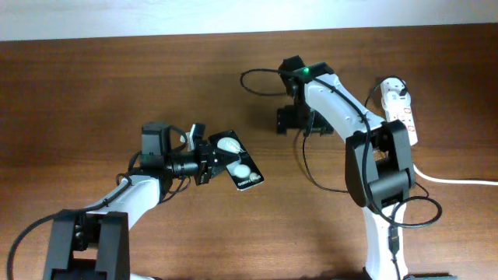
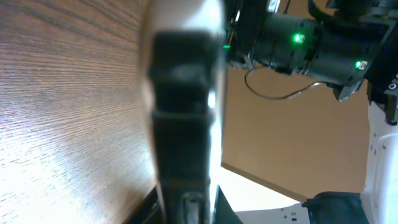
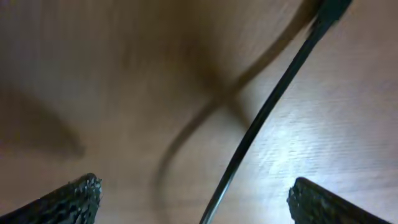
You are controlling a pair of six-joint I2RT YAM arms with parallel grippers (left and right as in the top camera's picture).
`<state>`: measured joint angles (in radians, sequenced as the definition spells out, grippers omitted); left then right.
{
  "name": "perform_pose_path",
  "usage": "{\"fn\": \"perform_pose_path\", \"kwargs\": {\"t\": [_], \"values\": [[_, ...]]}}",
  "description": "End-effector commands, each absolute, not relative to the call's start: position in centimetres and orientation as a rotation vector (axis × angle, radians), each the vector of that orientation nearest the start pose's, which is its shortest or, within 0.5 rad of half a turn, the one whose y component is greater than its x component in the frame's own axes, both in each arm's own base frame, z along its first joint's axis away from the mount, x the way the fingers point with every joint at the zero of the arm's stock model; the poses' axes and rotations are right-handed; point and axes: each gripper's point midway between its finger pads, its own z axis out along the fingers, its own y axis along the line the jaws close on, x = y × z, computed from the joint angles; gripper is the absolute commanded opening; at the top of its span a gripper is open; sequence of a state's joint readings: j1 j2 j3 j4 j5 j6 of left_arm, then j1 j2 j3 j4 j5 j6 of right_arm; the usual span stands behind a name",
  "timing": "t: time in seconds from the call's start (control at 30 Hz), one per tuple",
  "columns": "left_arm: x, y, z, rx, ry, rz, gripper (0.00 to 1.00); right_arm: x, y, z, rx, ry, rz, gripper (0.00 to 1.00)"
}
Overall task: Plug charger to phone and switch on socket
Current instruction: 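Lift the cable plug with the right gripper toward the held phone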
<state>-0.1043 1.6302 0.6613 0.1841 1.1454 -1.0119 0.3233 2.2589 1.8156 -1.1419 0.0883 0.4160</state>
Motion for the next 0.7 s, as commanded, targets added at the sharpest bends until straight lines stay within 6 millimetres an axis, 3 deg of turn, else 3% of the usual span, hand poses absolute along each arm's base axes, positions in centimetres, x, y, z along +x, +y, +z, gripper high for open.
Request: {"fn": "perform_pose_path", "kwargs": {"t": [0.0, 0.17, 0.3, 0.43, 0.57, 0.67], "values": [[31.0, -19.2, 11.8, -0.399, 2.439, -1.893, 0.00, 44.1, 10.1, 3.1, 0.286, 2.989, -0.172, 0.99], [31.0, -19.2, 11.8, -0.399, 2.439, -1.893, 0.00, 45.4, 7.7, 1.5, 0.594, 2.946, -0.126, 0.96], [31.0, -19.2, 11.8, -0.399, 2.439, -1.893, 0.00, 45.1, 7.9, 0.4, 0.613, 2.982, -0.073, 0.69], [31.0, -19.2, 11.8, -0.399, 2.439, -1.893, 0.00, 44.2, 7.9, -1.2, 0.611, 2.997, -0.083, 0.54], [31.0, -19.2, 11.8, -0.399, 2.439, -1.893, 0.00, 44.3, 7.9, -1.7, 0.613, 2.986, -0.077, 0.49], [31.0, -19.2, 11.8, -0.400, 2.439, -1.892, 0.00, 44.1, 7.9, -1.7, 0.613, 2.994, -0.083, 0.17]]}}
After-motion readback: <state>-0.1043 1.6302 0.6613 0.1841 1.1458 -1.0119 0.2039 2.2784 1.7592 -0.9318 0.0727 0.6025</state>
